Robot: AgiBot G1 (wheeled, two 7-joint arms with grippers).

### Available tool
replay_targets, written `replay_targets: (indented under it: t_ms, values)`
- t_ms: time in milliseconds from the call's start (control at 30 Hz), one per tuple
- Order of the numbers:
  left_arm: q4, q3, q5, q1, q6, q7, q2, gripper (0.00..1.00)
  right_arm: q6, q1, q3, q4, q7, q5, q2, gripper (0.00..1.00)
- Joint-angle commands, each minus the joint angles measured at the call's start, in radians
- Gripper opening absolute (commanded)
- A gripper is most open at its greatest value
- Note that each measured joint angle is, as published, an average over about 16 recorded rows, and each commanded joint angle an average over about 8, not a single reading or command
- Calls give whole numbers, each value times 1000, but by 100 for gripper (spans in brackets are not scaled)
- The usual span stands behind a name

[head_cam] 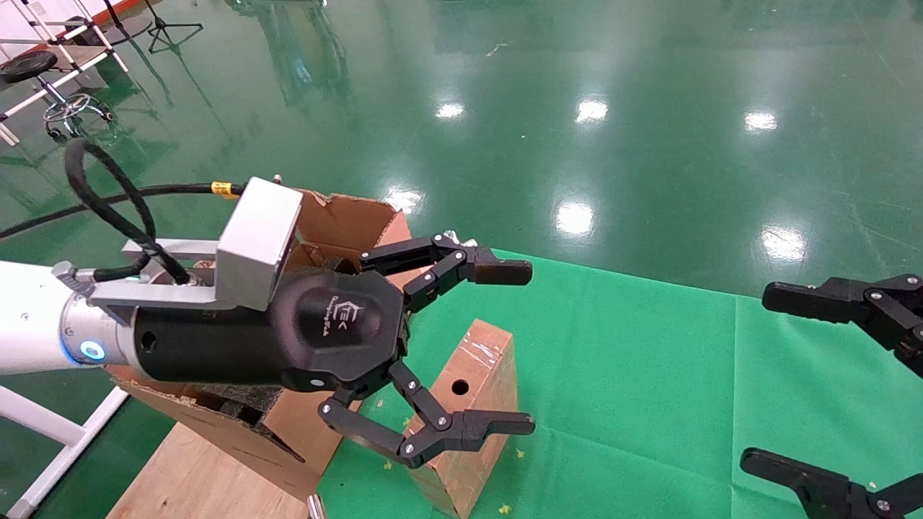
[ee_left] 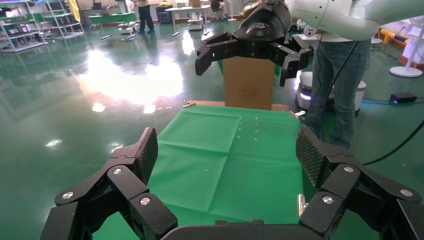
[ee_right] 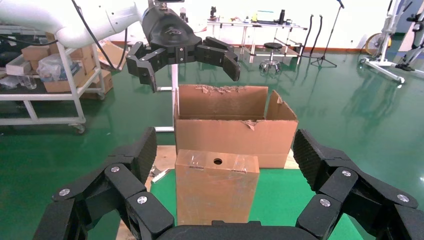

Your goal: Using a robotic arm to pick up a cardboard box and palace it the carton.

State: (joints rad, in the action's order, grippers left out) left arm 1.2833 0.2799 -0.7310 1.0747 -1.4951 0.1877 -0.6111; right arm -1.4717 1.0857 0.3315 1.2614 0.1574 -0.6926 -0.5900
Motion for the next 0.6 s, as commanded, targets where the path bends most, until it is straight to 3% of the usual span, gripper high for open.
replay_targets:
  t_ms: [33, 600]
  values:
    - [0, 0, 0, 0, 0, 0, 0, 100, 0, 0, 0, 0, 0, 0, 0, 100]
    - [0, 0, 0, 0, 0, 0, 0, 100, 0, 0, 0, 0, 0, 0, 0, 100]
